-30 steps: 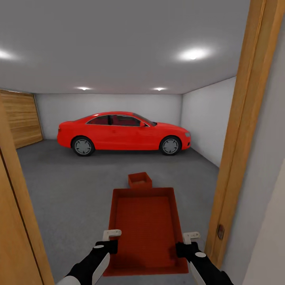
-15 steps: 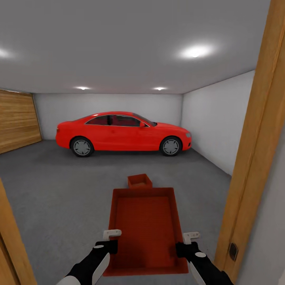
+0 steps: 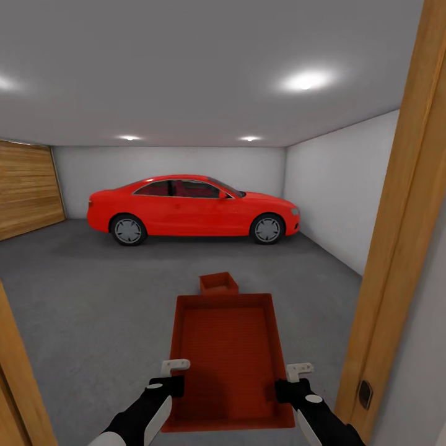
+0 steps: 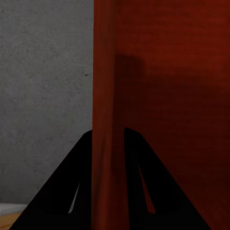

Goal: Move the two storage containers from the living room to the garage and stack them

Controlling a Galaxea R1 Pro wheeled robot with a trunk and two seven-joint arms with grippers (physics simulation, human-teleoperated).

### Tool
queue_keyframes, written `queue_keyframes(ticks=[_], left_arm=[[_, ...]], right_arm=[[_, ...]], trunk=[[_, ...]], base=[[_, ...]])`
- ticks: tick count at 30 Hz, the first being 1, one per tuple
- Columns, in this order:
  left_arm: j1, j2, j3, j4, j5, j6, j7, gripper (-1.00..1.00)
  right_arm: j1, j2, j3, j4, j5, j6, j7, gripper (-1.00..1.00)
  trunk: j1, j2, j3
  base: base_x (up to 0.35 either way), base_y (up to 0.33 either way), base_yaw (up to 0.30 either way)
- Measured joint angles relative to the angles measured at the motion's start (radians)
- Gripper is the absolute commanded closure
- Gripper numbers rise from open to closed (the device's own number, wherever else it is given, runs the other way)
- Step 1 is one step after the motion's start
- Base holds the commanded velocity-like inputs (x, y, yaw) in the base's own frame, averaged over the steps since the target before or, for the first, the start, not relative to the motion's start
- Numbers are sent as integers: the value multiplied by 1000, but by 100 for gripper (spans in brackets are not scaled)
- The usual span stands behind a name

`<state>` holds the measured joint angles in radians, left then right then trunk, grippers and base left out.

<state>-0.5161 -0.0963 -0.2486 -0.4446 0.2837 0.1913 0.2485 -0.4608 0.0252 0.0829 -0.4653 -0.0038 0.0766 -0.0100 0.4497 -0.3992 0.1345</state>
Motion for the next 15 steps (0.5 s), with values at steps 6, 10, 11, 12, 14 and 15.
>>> queue_keyframes(ticks=[6,10,11,12,14,15], left_arm=[[0,0,0,1,0,0,0,100],[0,0,0,2,1,0,0,100],[0,0,0,1,0,0,0,100],[0,0,0,1,1,0,0,100],[0,0,0,1,1,0,0,100],[0,0,-1,1,2,0,0,100]], right_arm=[[0,0,0,1,0,0,0,100],[0,0,1,0,0,1,-1,100],[0,0,2,0,0,1,-1,100],[0,0,2,0,0,1,-1,100],[0,0,1,0,1,1,0,100],[0,0,0,1,2,1,0,100]], trunk=[[0,0,0],[0,0,0],[0,0,0],[0,0,0],[0,0,0],[0,0,0]], base=[[0,0,0],[0,0,25],[0,0,156],[0,0,200],[0,0,167],[0,0,70]])
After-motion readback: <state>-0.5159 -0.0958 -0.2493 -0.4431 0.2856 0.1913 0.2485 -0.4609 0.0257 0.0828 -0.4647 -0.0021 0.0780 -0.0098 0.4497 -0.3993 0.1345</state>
